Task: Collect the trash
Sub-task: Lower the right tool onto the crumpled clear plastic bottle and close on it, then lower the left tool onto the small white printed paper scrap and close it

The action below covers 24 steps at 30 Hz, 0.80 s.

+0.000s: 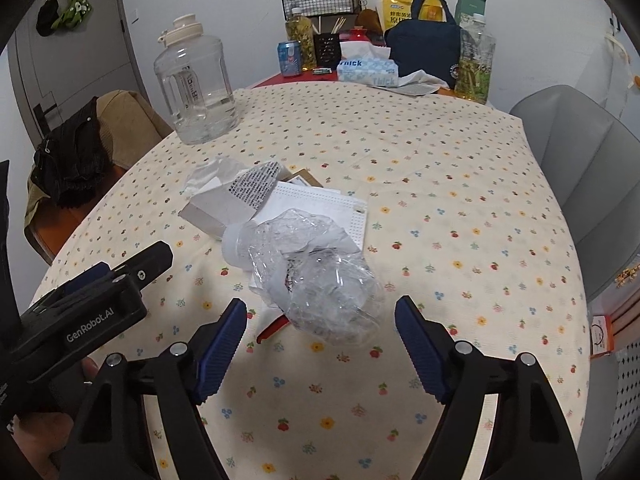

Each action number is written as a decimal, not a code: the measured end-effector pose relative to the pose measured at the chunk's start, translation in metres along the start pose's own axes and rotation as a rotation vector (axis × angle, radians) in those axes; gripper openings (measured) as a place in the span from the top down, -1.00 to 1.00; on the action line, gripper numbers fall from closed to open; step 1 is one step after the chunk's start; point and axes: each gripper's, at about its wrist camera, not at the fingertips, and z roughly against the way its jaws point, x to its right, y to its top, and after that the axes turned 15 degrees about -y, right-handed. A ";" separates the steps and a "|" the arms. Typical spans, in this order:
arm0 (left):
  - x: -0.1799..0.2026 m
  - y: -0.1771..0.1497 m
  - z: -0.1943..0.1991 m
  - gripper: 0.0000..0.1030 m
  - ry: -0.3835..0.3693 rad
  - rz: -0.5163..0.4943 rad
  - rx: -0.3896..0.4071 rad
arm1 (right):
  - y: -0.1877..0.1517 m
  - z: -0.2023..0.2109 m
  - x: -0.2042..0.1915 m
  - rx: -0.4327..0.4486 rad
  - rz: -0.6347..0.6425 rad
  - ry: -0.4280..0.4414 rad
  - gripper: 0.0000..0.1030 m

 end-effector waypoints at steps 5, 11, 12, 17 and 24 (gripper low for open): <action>-0.004 0.000 0.000 -0.88 0.002 0.001 -0.004 | 0.000 -0.012 -0.008 -0.018 0.020 -0.006 -0.32; -0.005 0.001 0.001 -0.88 -0.003 0.003 -0.003 | 0.004 0.000 -0.009 0.028 0.034 -0.004 0.29; -0.003 0.001 0.001 -0.88 -0.005 0.001 -0.001 | 0.005 0.003 -0.007 0.032 0.029 0.002 0.30; 0.005 0.000 0.002 -0.88 -0.013 -0.018 -0.004 | 0.004 0.015 0.007 0.049 0.006 0.005 0.40; 0.023 -0.003 -0.003 -0.88 -0.037 -0.049 -0.015 | 0.001 0.026 0.033 0.056 -0.050 -0.004 0.41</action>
